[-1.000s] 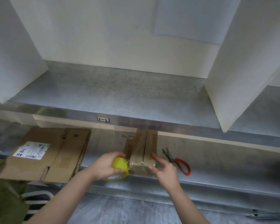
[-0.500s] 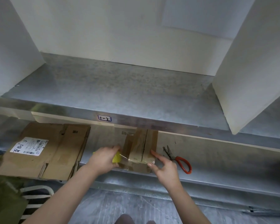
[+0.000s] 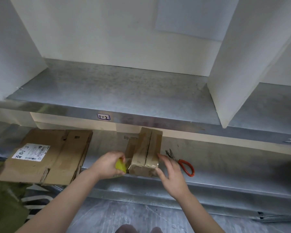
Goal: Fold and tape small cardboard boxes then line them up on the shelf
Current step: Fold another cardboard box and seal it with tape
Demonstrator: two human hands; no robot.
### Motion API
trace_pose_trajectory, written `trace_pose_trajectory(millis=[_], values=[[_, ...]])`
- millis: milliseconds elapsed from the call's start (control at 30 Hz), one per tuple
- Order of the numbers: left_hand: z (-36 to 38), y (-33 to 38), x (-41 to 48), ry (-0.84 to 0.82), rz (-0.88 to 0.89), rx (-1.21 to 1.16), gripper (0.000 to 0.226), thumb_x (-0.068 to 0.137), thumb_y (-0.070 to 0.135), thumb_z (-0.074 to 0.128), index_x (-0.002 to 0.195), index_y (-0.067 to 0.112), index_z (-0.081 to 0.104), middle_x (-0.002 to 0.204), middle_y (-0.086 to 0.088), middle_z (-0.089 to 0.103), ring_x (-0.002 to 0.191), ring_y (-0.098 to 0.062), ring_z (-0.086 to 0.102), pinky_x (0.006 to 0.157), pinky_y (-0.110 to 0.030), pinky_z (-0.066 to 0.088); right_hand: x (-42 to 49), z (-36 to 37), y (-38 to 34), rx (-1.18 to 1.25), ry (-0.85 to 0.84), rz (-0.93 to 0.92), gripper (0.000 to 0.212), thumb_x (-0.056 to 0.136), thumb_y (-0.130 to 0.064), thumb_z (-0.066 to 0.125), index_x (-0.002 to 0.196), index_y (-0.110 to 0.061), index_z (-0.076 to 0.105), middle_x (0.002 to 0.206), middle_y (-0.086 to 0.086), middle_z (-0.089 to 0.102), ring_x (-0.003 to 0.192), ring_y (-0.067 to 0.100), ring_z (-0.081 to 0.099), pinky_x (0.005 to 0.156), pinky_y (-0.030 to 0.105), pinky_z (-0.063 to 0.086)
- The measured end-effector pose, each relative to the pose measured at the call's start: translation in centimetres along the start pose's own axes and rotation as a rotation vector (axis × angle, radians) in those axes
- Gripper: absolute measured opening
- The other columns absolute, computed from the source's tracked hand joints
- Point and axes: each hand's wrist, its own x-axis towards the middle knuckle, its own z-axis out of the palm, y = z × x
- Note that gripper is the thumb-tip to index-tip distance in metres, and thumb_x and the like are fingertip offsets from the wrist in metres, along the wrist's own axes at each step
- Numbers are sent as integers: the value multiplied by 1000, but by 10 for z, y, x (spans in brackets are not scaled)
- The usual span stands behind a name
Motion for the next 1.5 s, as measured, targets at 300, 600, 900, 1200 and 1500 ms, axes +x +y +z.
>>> trace_pose_trajectory(millis=[300, 600, 900, 1200, 1500], values=[[-1, 1, -4, -1, -25, 29, 41, 69, 42, 81, 97, 31, 54, 101, 15, 55, 94, -5, 49, 74, -20, 37, 4, -25, 97, -553, -160, 175, 54, 102, -49, 29, 153, -31, 21, 161, -5, 21, 150, 19, 12, 118, 38, 17], [2, 6, -6, -31, -149, 22, 46, 66, 43, 80, 102, 33, 53, 106, 10, 57, 98, -10, 52, 80, -27, 46, 14, -10, 80, -614, -126, 351, 59, 96, -57, 35, 143, -21, 34, 137, 0, 47, 125, 20, 44, 96, 33, 41], [3, 9, -12, -13, -137, 11, 48, 67, 42, 82, 103, 28, 54, 108, 8, 58, 99, -12, 51, 81, -27, 43, 0, 0, 72, -669, 53, 304, 41, 37, 14, 86, 68, 13, 60, 58, 27, 56, 49, 38, 59, 51, 39, 48], [-8, 8, -12, -91, -84, -31, 47, 67, 40, 84, 98, 28, 51, 109, 5, 56, 100, -16, 51, 80, -30, 44, -67, -9, 39, -498, 177, 485, 40, 88, -18, 60, 126, -7, 55, 84, 7, 73, 80, 25, 70, 73, 34, 40], [-29, 5, 0, -144, 83, 74, 46, 68, 40, 82, 101, 25, 54, 108, 2, 60, 98, -17, 52, 76, -28, 42, -126, 38, -73, -110, 217, 474, 36, 83, -62, 59, 111, -41, 49, 85, -13, 70, 85, 12, 69, 75, 29, 47]])
